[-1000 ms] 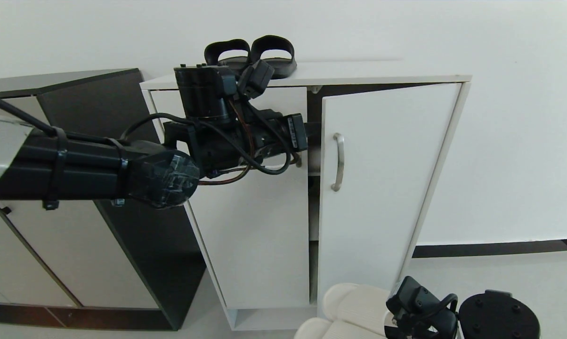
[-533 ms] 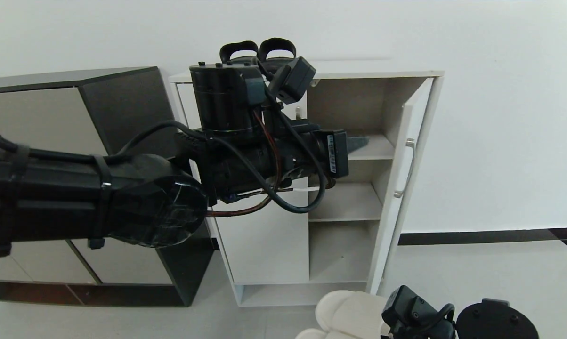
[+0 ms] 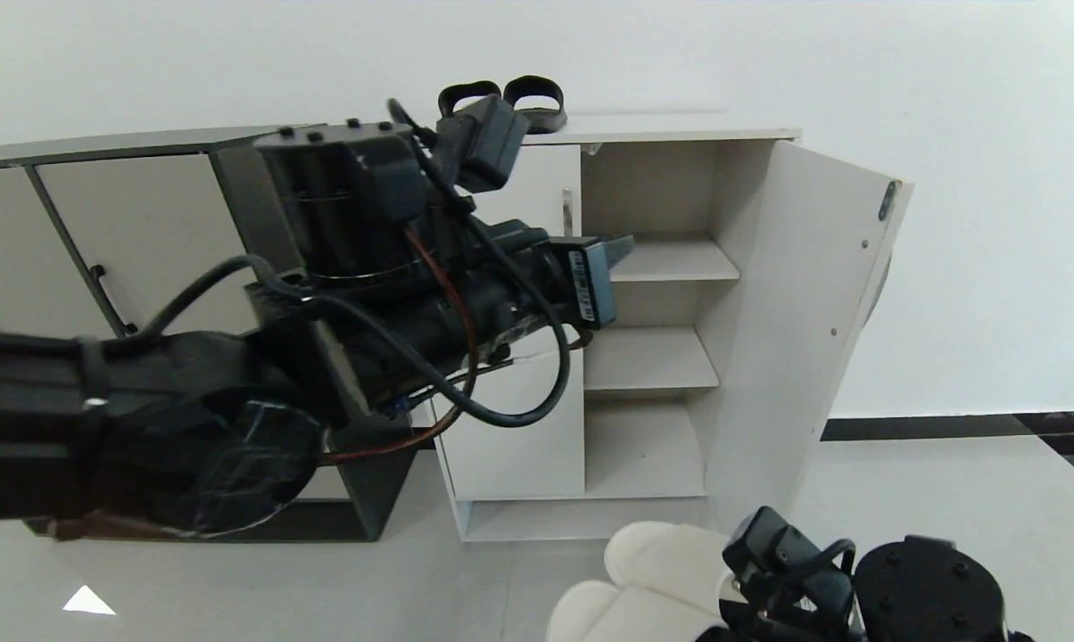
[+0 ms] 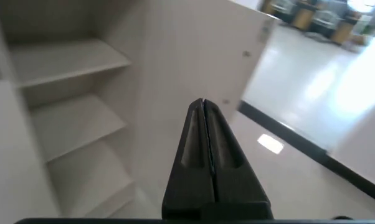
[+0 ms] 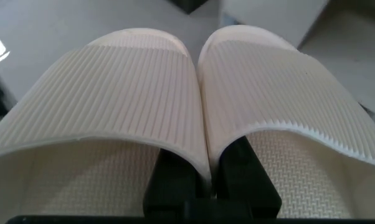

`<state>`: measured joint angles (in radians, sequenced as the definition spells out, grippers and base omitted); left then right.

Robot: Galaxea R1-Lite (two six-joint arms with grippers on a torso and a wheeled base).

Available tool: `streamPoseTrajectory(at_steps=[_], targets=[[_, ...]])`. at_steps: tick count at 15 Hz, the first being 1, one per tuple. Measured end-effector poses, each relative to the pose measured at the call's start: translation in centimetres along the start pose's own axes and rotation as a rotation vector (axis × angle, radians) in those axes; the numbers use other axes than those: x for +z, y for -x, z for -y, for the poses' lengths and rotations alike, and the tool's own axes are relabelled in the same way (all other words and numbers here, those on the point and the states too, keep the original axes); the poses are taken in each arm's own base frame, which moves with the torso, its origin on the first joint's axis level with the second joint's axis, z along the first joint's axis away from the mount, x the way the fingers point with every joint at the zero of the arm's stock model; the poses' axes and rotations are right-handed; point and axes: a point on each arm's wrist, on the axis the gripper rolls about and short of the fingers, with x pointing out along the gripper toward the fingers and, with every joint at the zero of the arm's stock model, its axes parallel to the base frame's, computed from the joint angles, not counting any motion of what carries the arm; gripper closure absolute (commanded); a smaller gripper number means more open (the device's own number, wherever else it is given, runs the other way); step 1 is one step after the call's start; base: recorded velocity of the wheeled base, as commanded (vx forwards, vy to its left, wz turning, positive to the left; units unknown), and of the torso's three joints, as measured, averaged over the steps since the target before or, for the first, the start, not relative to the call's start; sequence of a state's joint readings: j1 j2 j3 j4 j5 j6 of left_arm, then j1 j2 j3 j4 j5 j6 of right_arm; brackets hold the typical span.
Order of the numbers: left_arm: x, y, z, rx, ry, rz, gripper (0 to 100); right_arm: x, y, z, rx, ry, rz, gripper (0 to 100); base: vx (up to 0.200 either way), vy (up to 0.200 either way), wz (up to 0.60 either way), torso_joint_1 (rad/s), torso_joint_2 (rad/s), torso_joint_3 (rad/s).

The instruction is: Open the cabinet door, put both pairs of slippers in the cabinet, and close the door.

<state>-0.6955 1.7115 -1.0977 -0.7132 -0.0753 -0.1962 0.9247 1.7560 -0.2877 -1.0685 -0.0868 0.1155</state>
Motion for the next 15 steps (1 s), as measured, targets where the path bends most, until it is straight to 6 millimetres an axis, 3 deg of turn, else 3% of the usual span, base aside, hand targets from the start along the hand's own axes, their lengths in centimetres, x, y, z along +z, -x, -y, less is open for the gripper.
streamPoseTrajectory(at_steps=[3,4,6,9,10,12,13,15], targets=[[1.3,4.9,-1.0,0.222,-0.026,0.007,100,1.8,-2.0,1.2,-0.197,-0.087,0.081,100,0.000,0.000,0.00,0.000,0.00,0.000],[2.1,7.8,-1.1,0.308,-0.033,-0.002,100,2.4,-3.1,1.6,-0.272,-0.115,0.108,100,0.000,0.000,0.00,0.000,0.00,0.000],[3.5,14.0,-1.7,0.481,-0.050,-0.041,100,3.0,-5.3,2.6,-0.418,-0.145,0.140,100,0.000,0.000,0.00,0.000,0.00,0.000],[4.0,25.7,-0.8,0.760,-0.072,-0.015,100,3.0,-7.4,3.7,-0.507,-0.156,0.145,100,0.000,0.000,0.00,0.000,0.00,0.000],[2.7,29.7,0.2,0.865,-0.088,0.015,100,2.9,-7.7,3.7,-0.512,-0.154,0.142,100,0.000,0.000,0.00,0.000,0.00,0.000],[-1.7,34.5,2.0,1.039,-0.130,0.051,100,2.9,-7.9,3.9,-0.517,-0.154,0.140,100,0.000,0.000,0.00,0.000,0.00,0.000],[-4.3,35.7,2.4,1.100,-0.136,0.066,100,2.8,-7.8,3.8,-0.515,-0.152,0.136,100,0.000,0.000,0.00,0.000,0.00,0.000],[-9.6,36.3,1.8,1.130,-0.142,0.050,100,2.7,-7.8,3.9,-0.518,-0.153,0.135,100,0.000,0.000,0.00,0.000,0.00,0.000]])
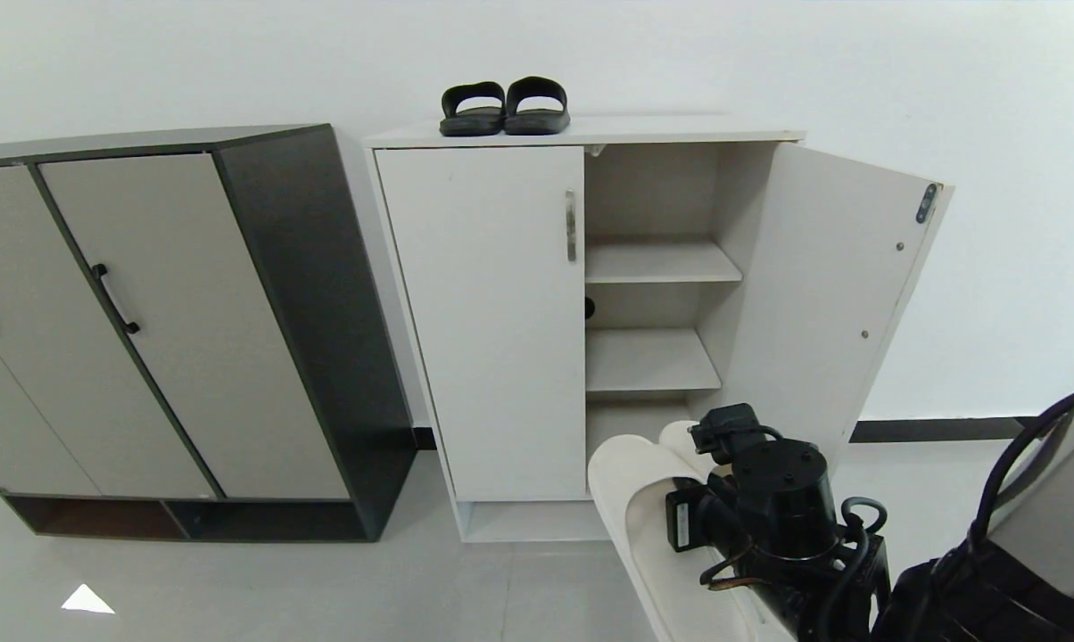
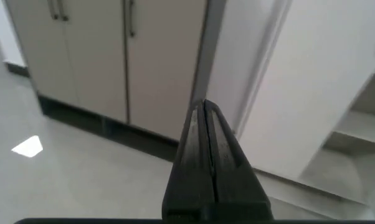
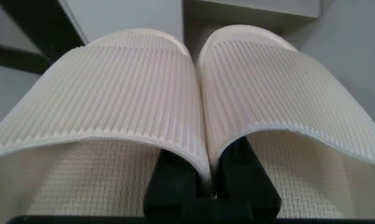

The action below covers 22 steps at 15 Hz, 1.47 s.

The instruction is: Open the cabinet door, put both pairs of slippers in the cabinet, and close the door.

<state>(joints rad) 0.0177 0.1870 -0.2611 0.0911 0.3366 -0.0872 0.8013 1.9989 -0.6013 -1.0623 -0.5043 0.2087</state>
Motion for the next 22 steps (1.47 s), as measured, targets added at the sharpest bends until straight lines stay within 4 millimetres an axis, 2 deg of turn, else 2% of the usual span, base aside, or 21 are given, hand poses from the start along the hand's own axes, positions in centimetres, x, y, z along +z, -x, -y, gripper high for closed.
streamPoseTrajectory(at_steps=[2,5,8,13,18,22], targets=[[-4.2,-0.6,0.3,-0.116,-0.024,-0.032,100,0.0,0.1,-0.1,0.005,0.001,0.000,100,0.000,0.000,0.00,0.000,0.00,0.000],[-6.0,-0.6,0.5,-0.279,-0.057,-0.046,100,-0.1,0.0,-0.1,0.005,0.003,-0.001,100,0.000,0.000,0.00,0.000,0.00,0.000],[-6.6,-0.4,0.3,-0.376,-0.106,-0.044,100,0.0,0.1,-0.3,0.010,0.017,0.002,100,0.000,0.000,0.00,0.000,0.00,0.000],[-6.7,-0.1,0.2,-0.375,-0.090,-0.004,100,0.0,0.2,-0.8,0.009,0.031,0.009,100,0.000,0.000,0.00,0.000,0.00,0.000],[-6.7,-0.1,0.2,-0.375,-0.087,0.002,100,3.1,-2.5,-3.0,-0.084,-0.016,0.041,100,0.000,0.000,0.00,0.000,0.00,0.000],[-6.7,0.0,0.2,-0.375,-0.087,0.002,100,5.5,-4.9,-4.6,-0.217,-0.093,0.048,100,0.000,-0.200,0.00,0.001,0.00,0.004]])
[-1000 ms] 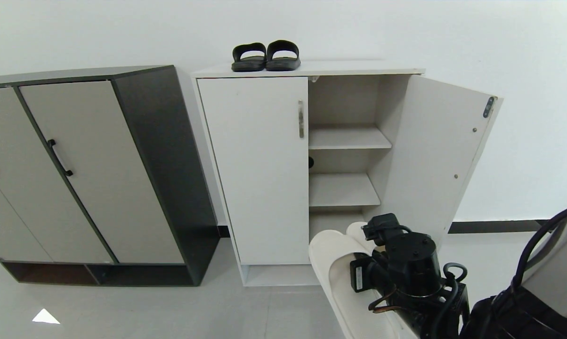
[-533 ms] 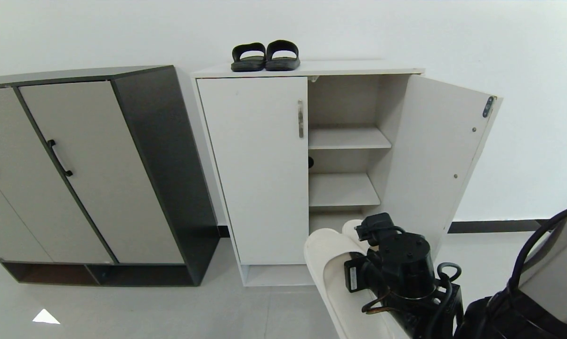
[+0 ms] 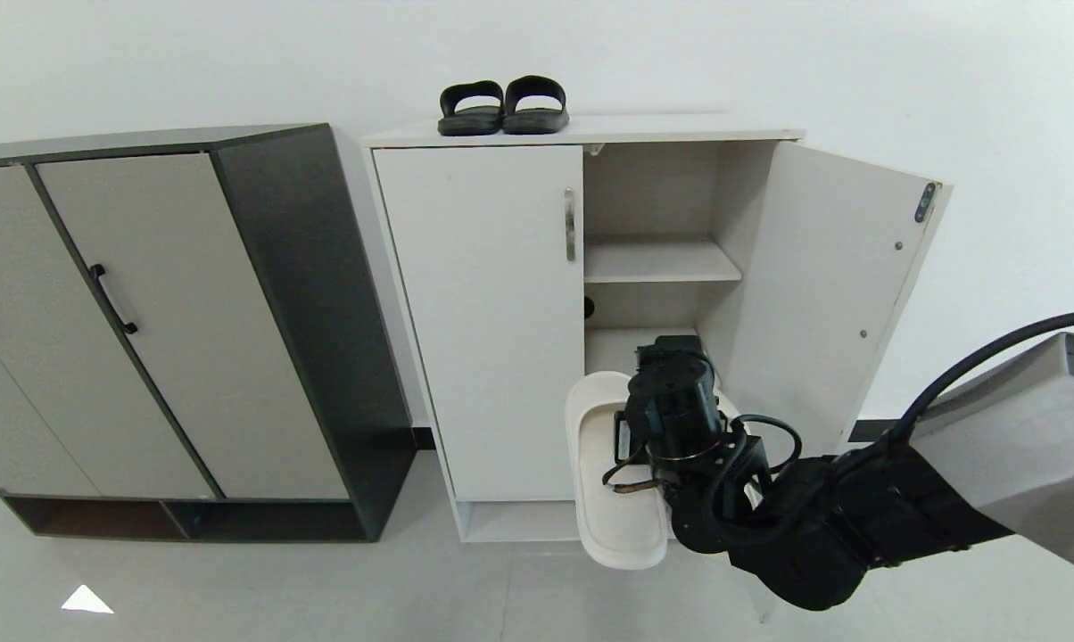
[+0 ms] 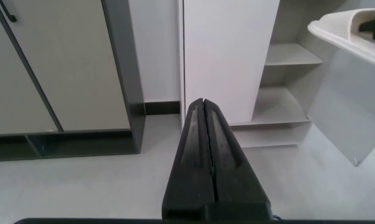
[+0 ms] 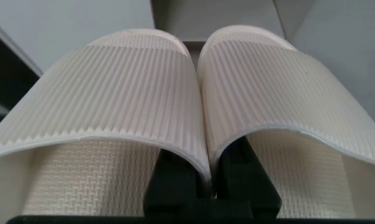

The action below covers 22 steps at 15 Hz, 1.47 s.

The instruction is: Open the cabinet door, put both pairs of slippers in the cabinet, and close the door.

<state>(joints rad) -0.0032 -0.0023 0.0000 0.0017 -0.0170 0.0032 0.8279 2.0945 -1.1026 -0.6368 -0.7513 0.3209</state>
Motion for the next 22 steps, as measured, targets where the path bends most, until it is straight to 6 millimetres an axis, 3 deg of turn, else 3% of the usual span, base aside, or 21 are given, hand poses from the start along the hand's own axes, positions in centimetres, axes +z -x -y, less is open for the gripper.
streamPoseTrajectory(at_steps=[3,11,22], targets=[[0.0,0.0,0.0,0.001,0.000,0.000,100,-0.4,-0.6,-0.6,-0.007,-0.001,0.002,100,0.000,-0.200,0.00,0.005,0.00,0.001],[0.0,0.0,0.0,-0.001,0.001,0.001,100,-1.9,-2.5,-0.9,-0.026,-0.009,0.032,100,0.000,0.000,0.00,0.000,0.00,0.000],[0.0,0.0,0.0,0.000,0.001,0.000,100,-4.5,-6.0,1.0,-0.049,0.030,-0.002,100,0.000,0.000,0.00,0.000,0.00,0.000]])
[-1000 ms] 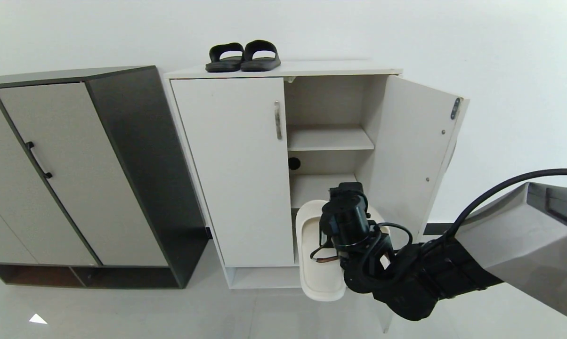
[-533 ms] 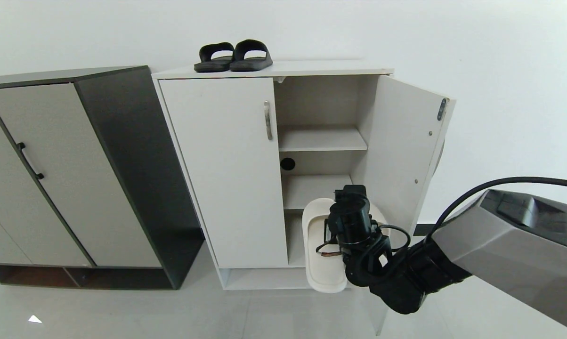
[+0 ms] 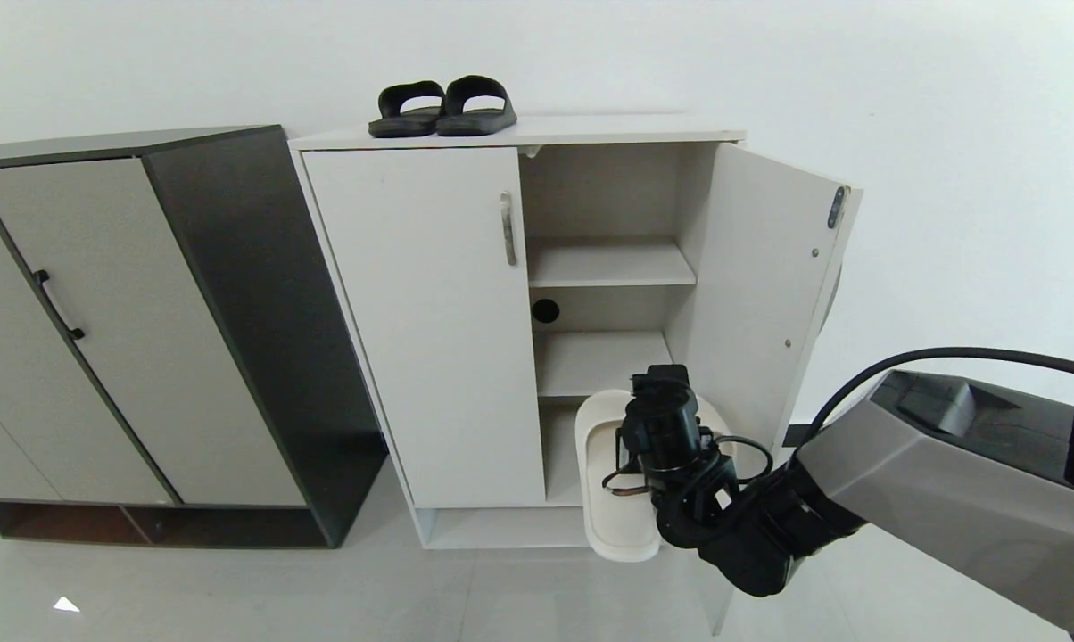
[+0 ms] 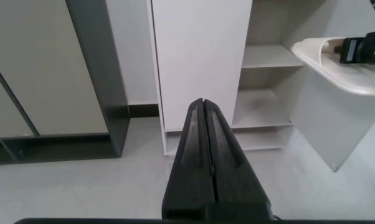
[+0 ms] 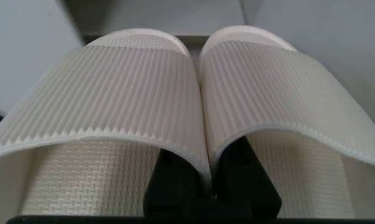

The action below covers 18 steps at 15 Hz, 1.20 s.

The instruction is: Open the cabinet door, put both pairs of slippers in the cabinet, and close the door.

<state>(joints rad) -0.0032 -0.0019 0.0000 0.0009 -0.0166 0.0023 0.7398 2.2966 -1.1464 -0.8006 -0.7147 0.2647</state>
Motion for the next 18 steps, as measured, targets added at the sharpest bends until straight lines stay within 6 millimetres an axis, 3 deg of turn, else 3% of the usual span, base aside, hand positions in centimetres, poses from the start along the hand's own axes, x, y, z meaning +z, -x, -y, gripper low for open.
streamPoseTrajectory(at_steps=[18], targets=[[0.0,0.0,0.0,0.002,0.006,0.000,100,-0.7,-3.1,3.0,-0.029,0.001,-0.040,100,0.000,0.000,0.00,0.000,0.00,0.000]])
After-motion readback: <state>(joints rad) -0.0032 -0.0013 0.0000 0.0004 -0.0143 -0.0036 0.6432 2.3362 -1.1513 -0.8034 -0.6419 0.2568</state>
